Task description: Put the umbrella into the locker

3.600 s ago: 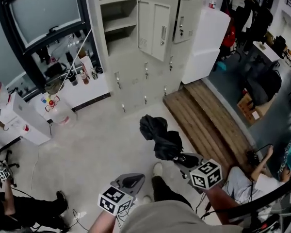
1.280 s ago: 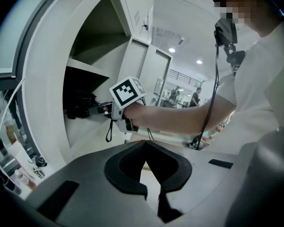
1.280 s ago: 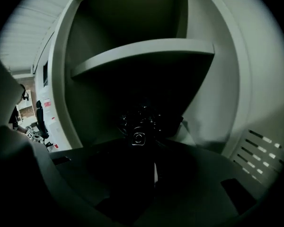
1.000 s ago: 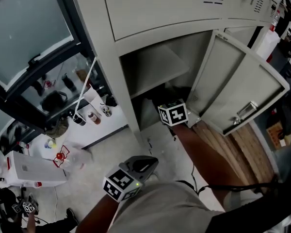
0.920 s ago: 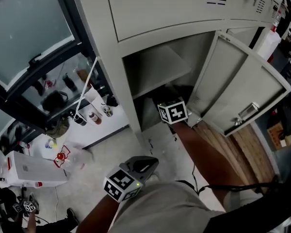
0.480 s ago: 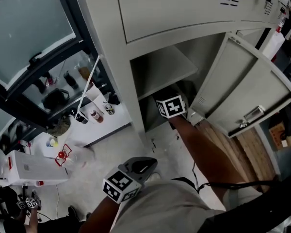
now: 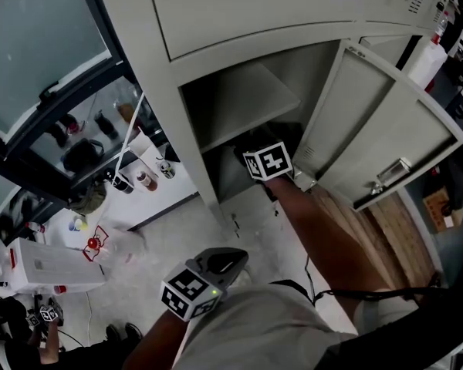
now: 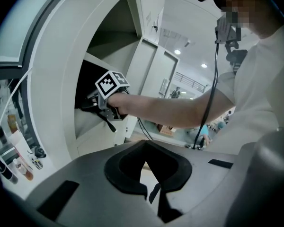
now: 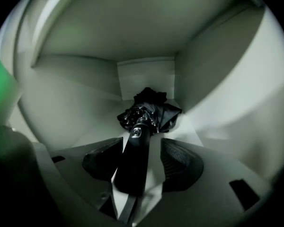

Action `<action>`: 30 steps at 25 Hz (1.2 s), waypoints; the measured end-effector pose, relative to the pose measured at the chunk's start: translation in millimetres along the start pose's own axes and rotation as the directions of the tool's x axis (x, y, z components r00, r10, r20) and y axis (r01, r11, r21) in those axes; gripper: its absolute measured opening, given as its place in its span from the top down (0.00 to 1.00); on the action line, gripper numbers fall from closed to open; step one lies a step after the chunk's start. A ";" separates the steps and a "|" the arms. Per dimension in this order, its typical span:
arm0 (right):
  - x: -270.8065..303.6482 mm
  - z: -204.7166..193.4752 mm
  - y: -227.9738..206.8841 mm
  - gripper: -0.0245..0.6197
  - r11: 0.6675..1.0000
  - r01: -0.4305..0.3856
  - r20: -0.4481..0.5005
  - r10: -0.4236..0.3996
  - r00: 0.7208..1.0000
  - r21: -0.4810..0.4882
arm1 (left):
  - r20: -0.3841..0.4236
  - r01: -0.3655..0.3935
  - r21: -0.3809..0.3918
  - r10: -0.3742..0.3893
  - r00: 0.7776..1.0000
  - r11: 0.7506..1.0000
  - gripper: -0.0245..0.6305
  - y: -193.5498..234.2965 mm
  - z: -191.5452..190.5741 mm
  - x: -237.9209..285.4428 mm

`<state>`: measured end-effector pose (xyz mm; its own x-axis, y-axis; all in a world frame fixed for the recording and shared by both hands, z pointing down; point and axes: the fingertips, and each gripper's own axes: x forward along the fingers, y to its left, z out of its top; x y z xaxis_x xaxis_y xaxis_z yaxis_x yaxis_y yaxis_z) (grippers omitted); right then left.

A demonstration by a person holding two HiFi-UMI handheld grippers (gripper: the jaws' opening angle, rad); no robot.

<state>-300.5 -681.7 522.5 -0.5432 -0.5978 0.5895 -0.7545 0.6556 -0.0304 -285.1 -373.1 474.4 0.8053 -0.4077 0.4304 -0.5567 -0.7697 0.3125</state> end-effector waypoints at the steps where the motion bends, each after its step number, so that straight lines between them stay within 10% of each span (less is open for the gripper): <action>1: -6.8 -1.2 0.1 0.62 1.000 -0.003 0.006 0.003 1.000 -0.001 | 0.000 0.004 0.001 -0.004 1.000 1.000 0.95 -4.3 1.1 2.2; 12: -138.3 -44.4 17.0 0.62 0.995 -0.083 0.089 0.088 0.992 -0.056 | 0.010 0.021 0.028 -0.022 1.000 0.999 0.95 -101.6 3.3 48.6; 18: -240.0 -118.3 22.6 0.91 0.989 -0.126 0.092 0.133 0.987 -0.078 | 0.040 0.001 0.027 -0.002 0.999 1.000 0.95 -188.2 -4.7 84.2; 30: -401.2 -290.6 52.1 0.93 0.959 -0.278 0.020 0.279 0.960 -0.050 | 0.069 -0.116 -0.092 0.123 0.990 0.989 0.95 -326.0 -65.2 107.5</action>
<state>-14.8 -273.6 519.1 -0.7393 -0.4002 0.5415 -0.5546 0.8180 -0.1525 -30.3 -134.0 474.0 0.7431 -0.5318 0.4061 -0.6628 -0.6686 0.3372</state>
